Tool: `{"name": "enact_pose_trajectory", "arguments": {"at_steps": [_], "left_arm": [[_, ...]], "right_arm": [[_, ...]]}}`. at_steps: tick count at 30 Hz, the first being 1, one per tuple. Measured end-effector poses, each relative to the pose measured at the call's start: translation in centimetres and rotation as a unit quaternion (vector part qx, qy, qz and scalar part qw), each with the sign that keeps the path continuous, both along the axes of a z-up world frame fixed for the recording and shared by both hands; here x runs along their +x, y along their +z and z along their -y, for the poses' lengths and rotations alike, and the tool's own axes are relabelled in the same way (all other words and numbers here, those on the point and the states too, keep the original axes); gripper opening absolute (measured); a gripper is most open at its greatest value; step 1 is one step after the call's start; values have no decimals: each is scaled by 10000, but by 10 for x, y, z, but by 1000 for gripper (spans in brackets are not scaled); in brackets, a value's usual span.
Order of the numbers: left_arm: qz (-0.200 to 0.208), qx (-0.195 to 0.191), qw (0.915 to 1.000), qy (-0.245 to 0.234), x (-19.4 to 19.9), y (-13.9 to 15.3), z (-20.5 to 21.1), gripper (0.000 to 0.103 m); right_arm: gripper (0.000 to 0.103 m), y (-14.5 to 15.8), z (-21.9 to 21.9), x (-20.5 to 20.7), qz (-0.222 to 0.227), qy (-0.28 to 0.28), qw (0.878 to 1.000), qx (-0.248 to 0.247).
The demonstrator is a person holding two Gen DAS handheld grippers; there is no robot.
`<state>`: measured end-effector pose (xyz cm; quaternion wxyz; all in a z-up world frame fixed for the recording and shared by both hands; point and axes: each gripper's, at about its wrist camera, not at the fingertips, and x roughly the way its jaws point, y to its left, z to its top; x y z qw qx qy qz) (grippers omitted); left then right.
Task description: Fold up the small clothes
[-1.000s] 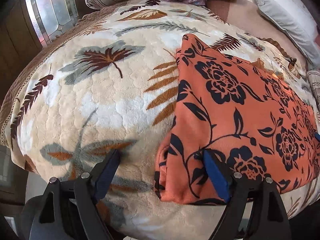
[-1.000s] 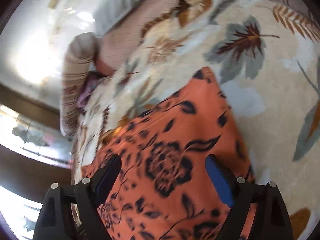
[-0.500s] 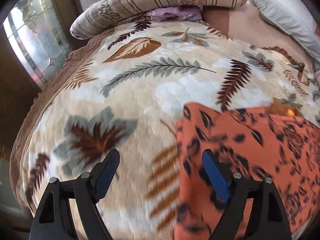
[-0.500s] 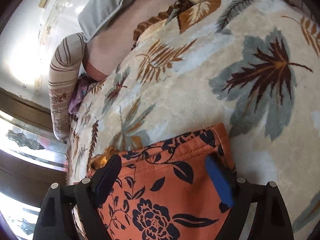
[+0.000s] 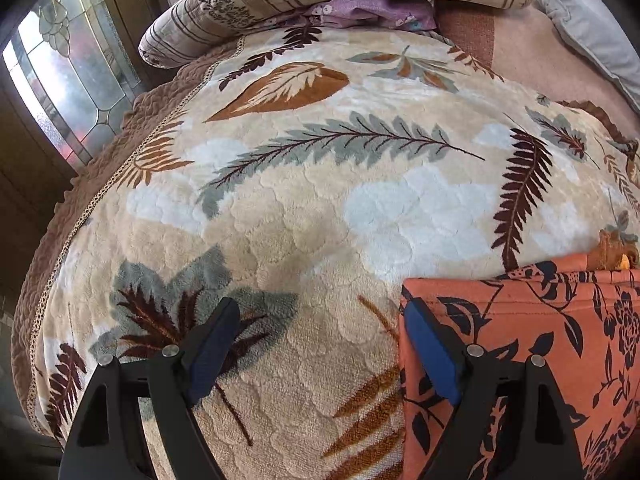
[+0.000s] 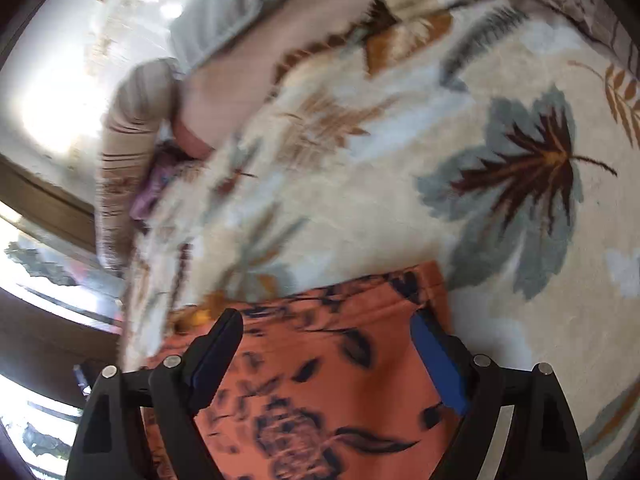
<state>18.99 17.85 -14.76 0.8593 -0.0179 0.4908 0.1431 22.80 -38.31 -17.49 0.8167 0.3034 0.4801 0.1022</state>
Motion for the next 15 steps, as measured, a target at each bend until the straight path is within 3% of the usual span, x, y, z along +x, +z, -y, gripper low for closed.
{"name": "enact_pose_trajectory", "arguments": {"at_steps": [3,5,8,10,12,15], "left_arm": [[14,-20,10000,90,-1,3,-4,86],[90,-55,9998,153,-6,7,-6,86],[249,-293,9991,186,-21,21,-6,86],[481,-325,9983,59,-38,37,0,86],[680,-238,9974,3,-60,52,8,86],[814,-348,9960,-98,-95,66,21,86]], "right_arm": [[88,0,16,-3,175,-388,9977,522],[88,14,11,-8,465,-251,9977,426],[88,10,6,-8,64,-196,9998,-2],[88,22,7,-27,280,-300,9989,214],[88,48,-6,-55,619,-187,9979,38],[88,77,-35,-111,1065,280,9937,193]]}}
